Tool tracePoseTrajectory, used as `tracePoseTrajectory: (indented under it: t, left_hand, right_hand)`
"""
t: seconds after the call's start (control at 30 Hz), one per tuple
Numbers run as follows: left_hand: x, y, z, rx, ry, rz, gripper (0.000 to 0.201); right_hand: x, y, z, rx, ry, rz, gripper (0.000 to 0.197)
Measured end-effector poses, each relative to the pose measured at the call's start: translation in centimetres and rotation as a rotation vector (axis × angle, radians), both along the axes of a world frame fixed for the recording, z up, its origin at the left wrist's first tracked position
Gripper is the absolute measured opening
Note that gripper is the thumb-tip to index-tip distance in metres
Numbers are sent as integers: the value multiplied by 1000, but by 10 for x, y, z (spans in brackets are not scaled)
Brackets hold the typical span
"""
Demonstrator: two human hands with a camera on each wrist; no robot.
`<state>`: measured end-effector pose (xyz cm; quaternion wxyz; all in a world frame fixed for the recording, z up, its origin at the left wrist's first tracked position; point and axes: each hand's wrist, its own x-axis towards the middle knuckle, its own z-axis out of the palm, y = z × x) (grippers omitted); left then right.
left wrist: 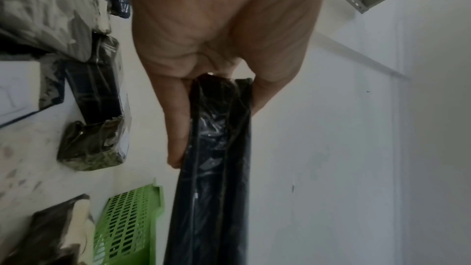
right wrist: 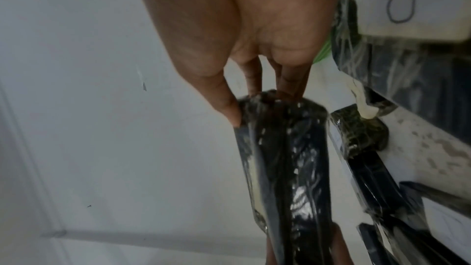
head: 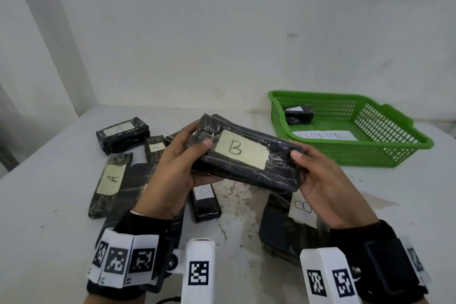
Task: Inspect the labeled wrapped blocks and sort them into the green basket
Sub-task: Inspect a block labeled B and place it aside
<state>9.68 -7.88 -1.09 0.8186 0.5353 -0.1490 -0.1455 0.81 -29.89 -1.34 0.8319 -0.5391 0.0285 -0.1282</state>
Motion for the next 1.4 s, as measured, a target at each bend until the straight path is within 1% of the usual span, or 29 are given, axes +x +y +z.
tracePoseTrajectory:
  t: [0.07, 0.13, 0.23, 0.33, 0.43, 0.57, 0.63, 0.67, 0.73, 0.83, 0.87, 0.93, 0.97, 1.0, 1.03, 1.1, 1.13, 1.17, 1.23, 1.33, 1.37, 1.4]
  left_hand:
    - [-4, -5, -2, 3, -8, 30, 41]
    - [-7, -7, -5, 3, 6, 33, 35]
    - [-9, -7, -7, -16, 10, 3, 31]
    - [-10, -7, -8, -33, 15, -11, 33]
    - [-9, -6, -8, 1, -12, -41, 37]
    - [-12, -4, -6, 108, -113, -77, 38]
    - [-16, -7, -7, 145, -136, -80, 35]
    - [-17, -9, -8, 152, -136, -52, 33]
    - [-19, -15, -10, 157, -137, 44, 32]
    - [-22, -21, -12, 192, -185, 160, 27]
    - [-23, -22, -12, 209, -202, 180, 26]
    - [-28, -24, -12, 228, -231, 167, 23]
    - [-30, -24, -11, 229, -219, 149, 25]
    - [-30, -24, -11, 222, -186, 135, 31]
    - [-30, -22, -11, 224, -142, 115, 45]
    - [-28, -18, -12, 248, -77, 53, 84]
    - [-26, -17, -13, 249, -75, 29, 96]
    - [-26, -16, -12, 240, -83, 29, 102]
    - [-25, -16, -11, 221, -86, 96, 104]
    - [-23, -17, -12, 197, -119, 181, 98]
    - [-25, -17, -12, 200, -132, 179, 96]
    - [-25, -18, -14, 207, -148, 173, 97]
  right_hand:
    - [-1, 5, -2, 42, 6, -29, 38]
    - [-2, 10, -3, 46, 22, -17, 38]
    - [-3, 15, -4, 19, 38, -2, 40]
    - [-5, 19, -7, -55, 17, -30, 33]
    - [-8, 22, -6, -135, -43, -113, 22]
    - [-9, 24, -5, -241, -59, -214, 21]
    - [-9, 24, -5, -277, -55, -223, 19]
    - [-10, 23, -6, -271, -47, -215, 18]
    - [-10, 23, -5, -233, -30, -160, 23]
    - [-11, 24, -3, -225, -6, -107, 53]
    - [-11, 24, -3, -233, -10, -125, 53]
    - [-10, 26, -4, -240, -32, -192, 38]
    - [-10, 26, -4, -249, -39, -227, 33]
    - [-10, 25, -5, -262, -47, -252, 33]
    - [-10, 26, -5, -274, -56, -265, 35]
    - [-10, 26, -4, -279, -62, -282, 35]
    - [-9, 26, -5, -290, -62, -285, 33]
    - [-9, 26, -5, -303, -60, -287, 31]
    - [-8, 26, -7, -300, -52, -253, 32]
    - [-9, 29, -8, -311, -20, -194, 62]
    - [-10, 30, -7, -320, -33, -206, 60]
    - [-10, 30, -7, -330, -60, -230, 51]
